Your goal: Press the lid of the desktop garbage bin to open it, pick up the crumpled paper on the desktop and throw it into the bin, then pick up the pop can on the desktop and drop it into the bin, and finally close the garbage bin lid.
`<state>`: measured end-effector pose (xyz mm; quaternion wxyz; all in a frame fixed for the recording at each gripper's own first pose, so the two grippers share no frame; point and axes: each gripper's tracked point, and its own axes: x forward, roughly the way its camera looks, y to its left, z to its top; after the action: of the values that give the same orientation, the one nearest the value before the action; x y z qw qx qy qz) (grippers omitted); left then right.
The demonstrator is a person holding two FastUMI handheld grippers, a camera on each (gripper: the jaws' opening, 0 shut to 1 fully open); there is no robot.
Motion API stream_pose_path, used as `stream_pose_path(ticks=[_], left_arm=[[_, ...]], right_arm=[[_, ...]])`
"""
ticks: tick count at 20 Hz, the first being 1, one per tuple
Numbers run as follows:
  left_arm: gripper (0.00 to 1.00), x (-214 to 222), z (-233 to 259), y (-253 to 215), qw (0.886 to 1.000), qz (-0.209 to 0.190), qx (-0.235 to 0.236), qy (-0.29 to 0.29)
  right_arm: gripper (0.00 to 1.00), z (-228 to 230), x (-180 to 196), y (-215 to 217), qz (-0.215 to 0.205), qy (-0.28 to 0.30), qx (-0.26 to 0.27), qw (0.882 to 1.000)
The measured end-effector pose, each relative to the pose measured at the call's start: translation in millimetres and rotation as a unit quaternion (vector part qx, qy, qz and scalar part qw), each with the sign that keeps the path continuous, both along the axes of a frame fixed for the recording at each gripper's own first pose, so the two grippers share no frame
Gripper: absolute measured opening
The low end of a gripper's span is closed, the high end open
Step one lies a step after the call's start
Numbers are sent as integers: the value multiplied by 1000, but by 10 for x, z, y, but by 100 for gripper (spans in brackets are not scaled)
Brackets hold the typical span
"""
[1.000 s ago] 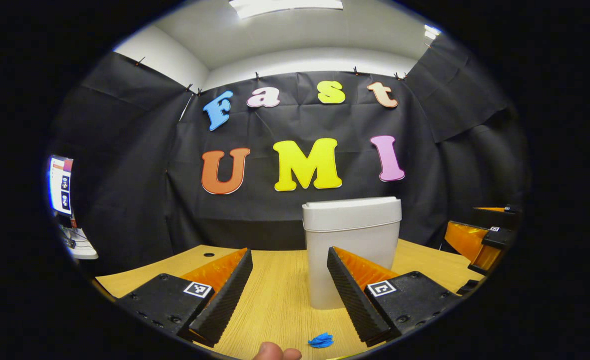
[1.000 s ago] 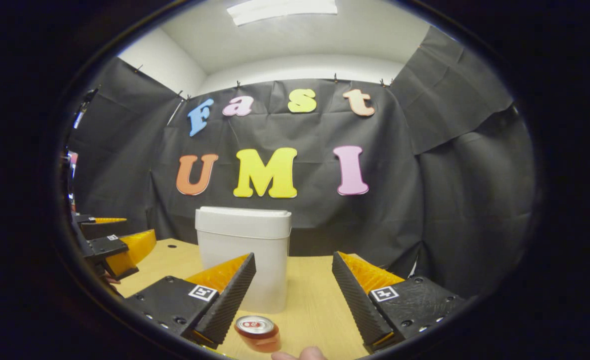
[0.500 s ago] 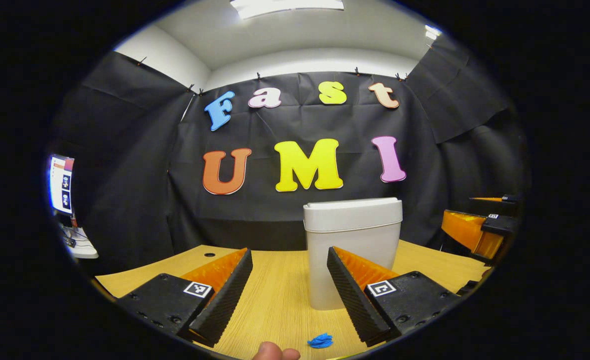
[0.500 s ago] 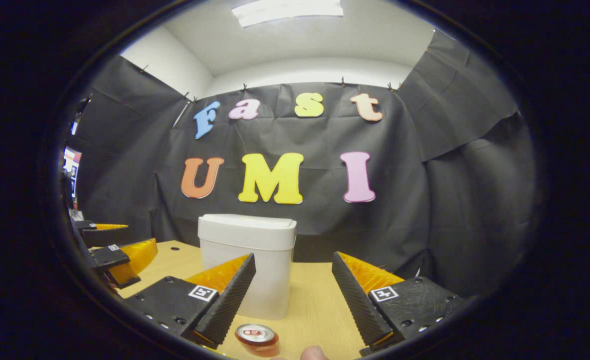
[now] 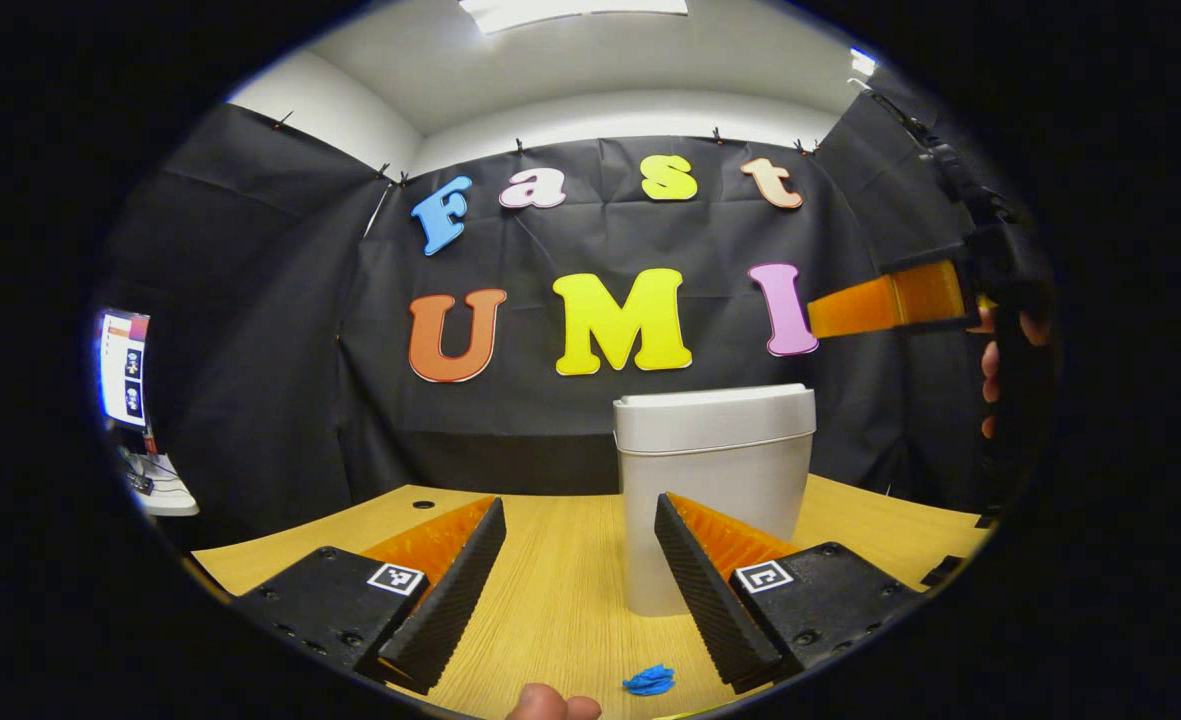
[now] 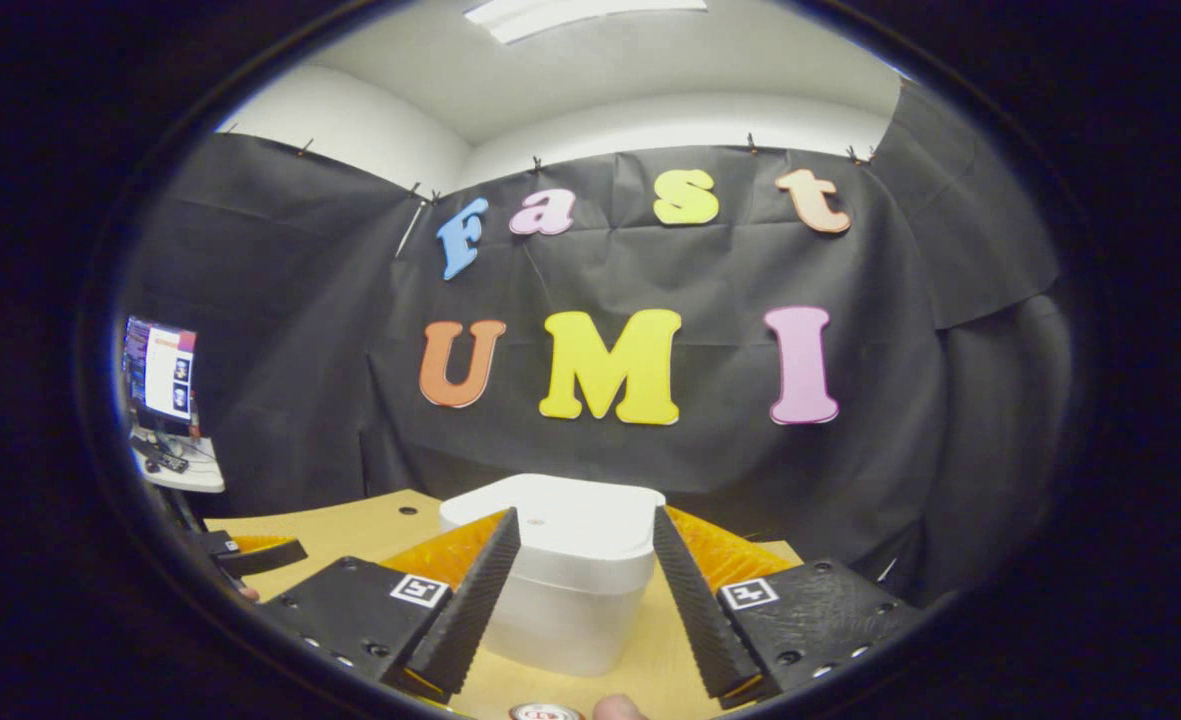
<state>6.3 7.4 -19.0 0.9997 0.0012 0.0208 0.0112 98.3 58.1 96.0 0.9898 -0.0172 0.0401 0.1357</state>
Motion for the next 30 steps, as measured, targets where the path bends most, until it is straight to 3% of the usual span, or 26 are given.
stream_pose_path(ticks=[3,6,7,10,12,20,22,28,29,30], left_arm=[[97,1,-11,6,1000,0,-1,3],[97,4,-35,52,1000,4,-2,5],[97,13,-36,58,1000,5,-5,6],[97,24,-77,102,1000,7,-12,11],[97,31,-91,141,1000,11,-14,14],[97,52,-167,178,999,20,-17,25],[97,65,-193,168,999,21,-15,28],[97,48,-213,171,999,30,3,33],[97,55,-202,146,999,27,4,31],[97,53,-193,117,999,24,4,29]], right_arm=[[81,-33,360,153,4,24,-14,1000],[37,-118,643,235,12,64,-4,998],[33,-164,711,247,11,75,0,997],[7,-257,922,280,19,105,4,994],[0,-302,845,353,38,132,13,990],[0,-675,958,439,52,196,10,979],[0,-690,936,444,54,197,-21,979],[0,-466,909,336,10,135,-43,990],[6,-383,884,330,13,121,-34,992],[28,-283,850,345,18,105,-24,994]])
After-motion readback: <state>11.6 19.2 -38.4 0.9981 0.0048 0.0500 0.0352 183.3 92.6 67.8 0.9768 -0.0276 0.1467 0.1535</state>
